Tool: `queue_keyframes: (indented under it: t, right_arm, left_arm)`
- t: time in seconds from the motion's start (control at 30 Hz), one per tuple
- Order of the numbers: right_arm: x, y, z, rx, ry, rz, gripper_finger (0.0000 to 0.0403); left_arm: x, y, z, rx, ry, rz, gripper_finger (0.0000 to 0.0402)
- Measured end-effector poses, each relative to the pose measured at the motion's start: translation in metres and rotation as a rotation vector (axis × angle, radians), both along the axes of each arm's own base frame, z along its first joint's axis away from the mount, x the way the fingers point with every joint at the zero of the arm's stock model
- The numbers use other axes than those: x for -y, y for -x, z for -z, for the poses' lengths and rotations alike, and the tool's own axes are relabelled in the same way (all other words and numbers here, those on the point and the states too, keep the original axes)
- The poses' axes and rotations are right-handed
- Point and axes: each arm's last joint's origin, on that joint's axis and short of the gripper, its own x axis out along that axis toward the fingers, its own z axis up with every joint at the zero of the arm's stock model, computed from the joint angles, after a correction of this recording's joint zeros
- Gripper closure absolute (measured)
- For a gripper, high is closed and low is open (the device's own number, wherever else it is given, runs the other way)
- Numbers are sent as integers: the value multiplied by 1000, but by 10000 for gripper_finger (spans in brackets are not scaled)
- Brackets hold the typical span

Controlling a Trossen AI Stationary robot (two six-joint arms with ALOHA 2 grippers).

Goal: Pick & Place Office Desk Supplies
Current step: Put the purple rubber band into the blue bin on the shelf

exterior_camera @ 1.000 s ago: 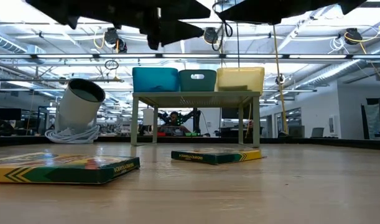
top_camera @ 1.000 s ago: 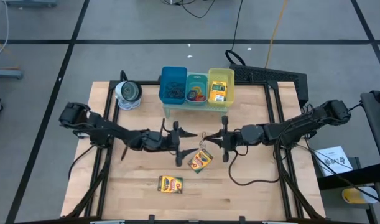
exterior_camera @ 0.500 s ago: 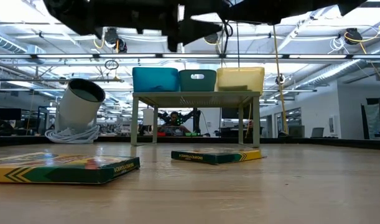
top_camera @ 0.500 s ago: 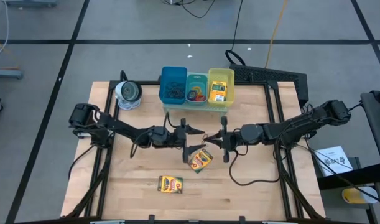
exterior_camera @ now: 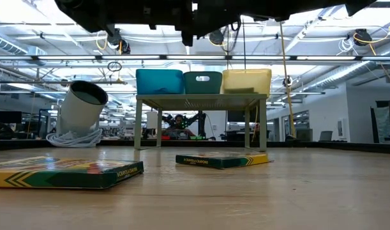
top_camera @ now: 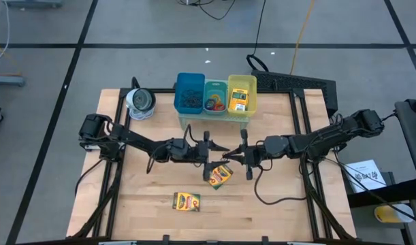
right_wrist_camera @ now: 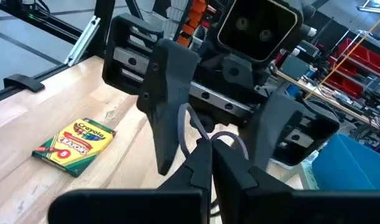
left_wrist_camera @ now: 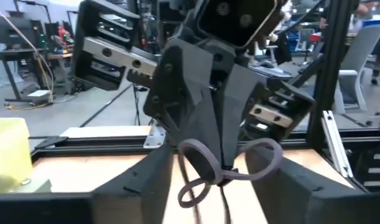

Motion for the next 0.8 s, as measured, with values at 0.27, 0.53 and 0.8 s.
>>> queue_keyframes:
  t: [0.27,0.53,0.8]
  right_arm:
    - [-1,0,-5,47,1,-39,403]
    - [-1,0,-5,46,-42,-46,391]
    - [9,26,-28,61,-133,104,278]
  left_arm:
    - [0,0,2,-20,-5,17,318]
    - [-6,-1,2,-20,-9,21,388]
    - [-11,7,-14,-17,-16,11,391]
